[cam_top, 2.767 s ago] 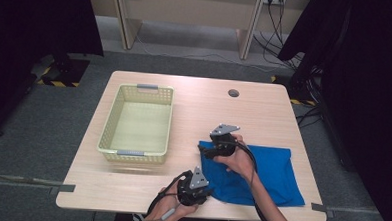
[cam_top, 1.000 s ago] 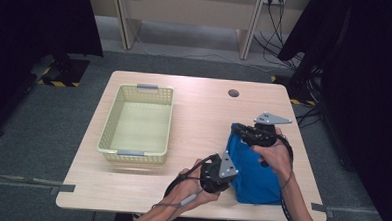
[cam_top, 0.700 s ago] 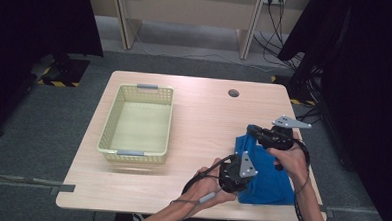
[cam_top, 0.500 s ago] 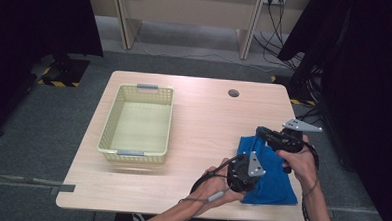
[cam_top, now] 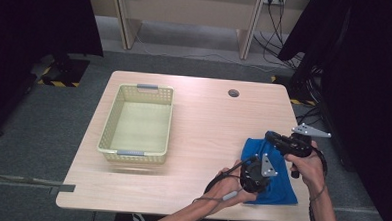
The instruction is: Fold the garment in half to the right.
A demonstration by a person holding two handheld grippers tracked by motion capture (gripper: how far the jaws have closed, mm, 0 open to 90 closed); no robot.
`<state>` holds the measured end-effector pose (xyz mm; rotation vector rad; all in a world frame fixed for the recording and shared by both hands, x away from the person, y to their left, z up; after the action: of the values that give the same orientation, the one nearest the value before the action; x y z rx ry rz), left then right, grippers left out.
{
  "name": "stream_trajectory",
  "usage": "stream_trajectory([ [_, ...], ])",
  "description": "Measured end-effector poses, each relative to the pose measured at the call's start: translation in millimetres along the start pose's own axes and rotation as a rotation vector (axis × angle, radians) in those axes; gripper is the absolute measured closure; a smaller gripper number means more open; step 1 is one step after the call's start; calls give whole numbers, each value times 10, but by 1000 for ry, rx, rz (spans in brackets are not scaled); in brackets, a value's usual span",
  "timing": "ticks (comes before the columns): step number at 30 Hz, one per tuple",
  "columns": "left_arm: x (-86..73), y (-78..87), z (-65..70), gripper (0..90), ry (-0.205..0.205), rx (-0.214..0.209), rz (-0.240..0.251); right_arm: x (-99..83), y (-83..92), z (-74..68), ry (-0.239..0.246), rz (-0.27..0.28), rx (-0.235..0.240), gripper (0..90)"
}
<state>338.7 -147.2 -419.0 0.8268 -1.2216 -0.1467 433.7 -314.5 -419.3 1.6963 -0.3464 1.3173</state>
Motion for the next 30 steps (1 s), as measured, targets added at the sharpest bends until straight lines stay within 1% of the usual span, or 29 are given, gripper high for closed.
stream_trajectory([
  [2,1,-44,0,768,6,-1,3,-30,-9,18,-5,-4,-1,778],
  [5,9,-90,20,768,3,-10,1,-55,14,39,-10,3,-7,778],
  [8,10,-132,33,765,9,-16,6,-83,38,64,-11,-9,-18,766],
  [11,-1,-164,60,750,-2,-28,3,-110,61,102,-16,-11,-39,738],
  [15,9,-150,58,688,11,-49,26,-141,75,129,-20,-28,-61,642],
  [16,16,-135,61,660,15,-56,39,-141,82,138,-24,-24,-73,621],
  [17,28,-115,59,612,19,-64,55,-140,89,143,-33,-20,-79,597],
  [19,53,-70,47,561,42,-72,83,-138,98,143,-37,-22,-77,573],
  [20,62,-49,39,534,45,-68,99,-137,100,141,-33,-27,-78,562],
  [22,67,-9,15,506,46,-63,102,-132,107,127,-33,-24,-82,547],
  [24,55,24,-22,479,54,-48,110,-137,109,105,-29,-31,-78,536],
  [30,-62,95,-153,410,66,12,103,-172,94,46,-2,-59,-85,503],
])
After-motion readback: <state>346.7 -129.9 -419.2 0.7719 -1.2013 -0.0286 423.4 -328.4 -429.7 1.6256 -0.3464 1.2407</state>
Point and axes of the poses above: each handheld gripper's, and its own axes: y roughly backward along the jaws, x roughly out of its top, z roughly to its right, the point moved 2 cm from there along -y, roughly forward along the jaws, and after that the axes turned 9 degrees about y, right-handed, at the moved point
